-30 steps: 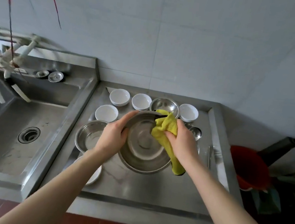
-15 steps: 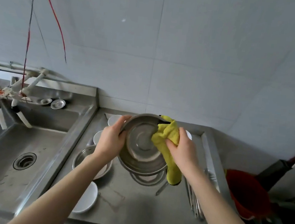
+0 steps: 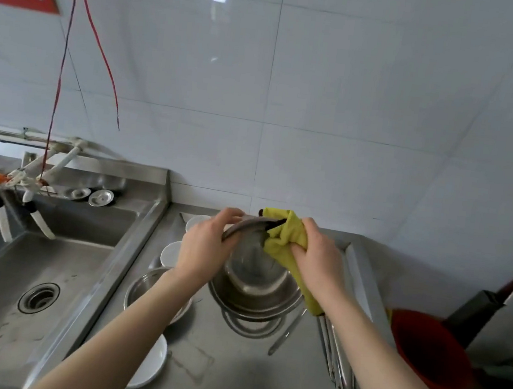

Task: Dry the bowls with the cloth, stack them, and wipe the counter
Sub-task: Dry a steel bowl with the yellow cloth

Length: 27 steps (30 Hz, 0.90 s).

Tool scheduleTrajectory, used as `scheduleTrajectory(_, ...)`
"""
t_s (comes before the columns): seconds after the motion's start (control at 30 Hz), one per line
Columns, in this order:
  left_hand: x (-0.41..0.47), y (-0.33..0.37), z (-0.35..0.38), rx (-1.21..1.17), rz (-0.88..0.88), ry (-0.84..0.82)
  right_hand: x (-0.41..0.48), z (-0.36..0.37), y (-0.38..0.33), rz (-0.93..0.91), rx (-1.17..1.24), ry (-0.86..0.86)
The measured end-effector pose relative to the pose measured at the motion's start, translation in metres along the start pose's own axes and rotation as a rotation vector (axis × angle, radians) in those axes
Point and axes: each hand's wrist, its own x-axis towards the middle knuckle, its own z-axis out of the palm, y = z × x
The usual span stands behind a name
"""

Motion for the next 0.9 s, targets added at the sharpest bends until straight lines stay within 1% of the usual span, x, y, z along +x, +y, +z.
scheduleTrajectory(0.03, -0.004, -0.003, -0.001, -0.032, -0.026, 0.008, -0.001, -0.002, 0.004, 0.081, 0.107, 0.05)
scheduleTrajectory(0.1, -0.013, -0.006, -0.001, -0.126, -0.065, -0.038, -0.003, -0.005, 0.01, 0.217, 0.252, 0.125)
scheduleTrajectory(0.2, -0.021, -0.006, 0.004, -0.175, -0.105, -0.047, -0.007, -0.006, 0.012, 0.258, 0.256, 0.071)
scheduleTrajectory(0.27, -0.021, -0.003, 0.005, -0.145, -0.133, -0.059, -0.01, -0.008, 0.012, 0.24, 0.2, 0.035)
scheduleTrajectory(0.33, -0.018, 0.0, 0.005, -0.086, -0.12, -0.112, -0.015, -0.011, 0.011, 0.203, 0.118, 0.006)
scheduleTrajectory(0.37, -0.016, 0.001, 0.005, -0.038, -0.077, -0.151, -0.017, -0.012, 0.01, 0.17, 0.058, -0.012)
scheduleTrajectory(0.43, -0.012, 0.007, 0.004, 0.047, 0.063, -0.27, -0.022, -0.013, 0.005, 0.073, -0.064, -0.07)
scheduleTrajectory(0.47, -0.011, 0.01, 0.004, 0.069, 0.117, -0.337, -0.024, -0.012, 0.001, 0.017, -0.107, -0.094)
scheduleTrajectory(0.5, -0.009, 0.014, 0.003, 0.076, 0.153, -0.369, -0.024, -0.012, -0.002, -0.021, -0.136, -0.106)
scheduleTrajectory(0.53, -0.006, 0.017, 0.003, 0.064, 0.166, -0.35, -0.023, -0.013, -0.004, -0.037, -0.147, -0.102)
scheduleTrajectory(0.57, -0.001, 0.019, 0.002, 0.033, 0.14, -0.291, -0.022, -0.015, -0.005, -0.027, -0.137, -0.085)
scheduleTrajectory(0.63, 0.006, 0.018, -0.002, -0.033, 0.022, -0.146, -0.019, -0.018, -0.003, 0.049, -0.045, -0.038)
scheduleTrajectory(0.67, 0.006, 0.017, -0.004, -0.066, -0.009, -0.108, -0.019, -0.019, 0.0, 0.108, 0.034, -0.005)
scheduleTrajectory(0.73, 0.0, 0.014, -0.006, -0.122, -0.012, -0.095, -0.017, -0.022, 0.006, 0.226, 0.207, 0.086)
scheduleTrajectory(0.77, -0.005, 0.014, -0.006, -0.148, -0.008, -0.099, -0.017, -0.024, 0.009, 0.266, 0.252, 0.103)
scheduleTrajectory(0.83, -0.014, 0.012, -0.004, -0.17, -0.017, -0.094, -0.018, -0.026, 0.012, 0.279, 0.246, 0.07)
scheduleTrajectory(0.9, -0.017, 0.01, -0.001, -0.131, -0.028, -0.089, -0.021, -0.026, 0.012, 0.242, 0.181, 0.031)
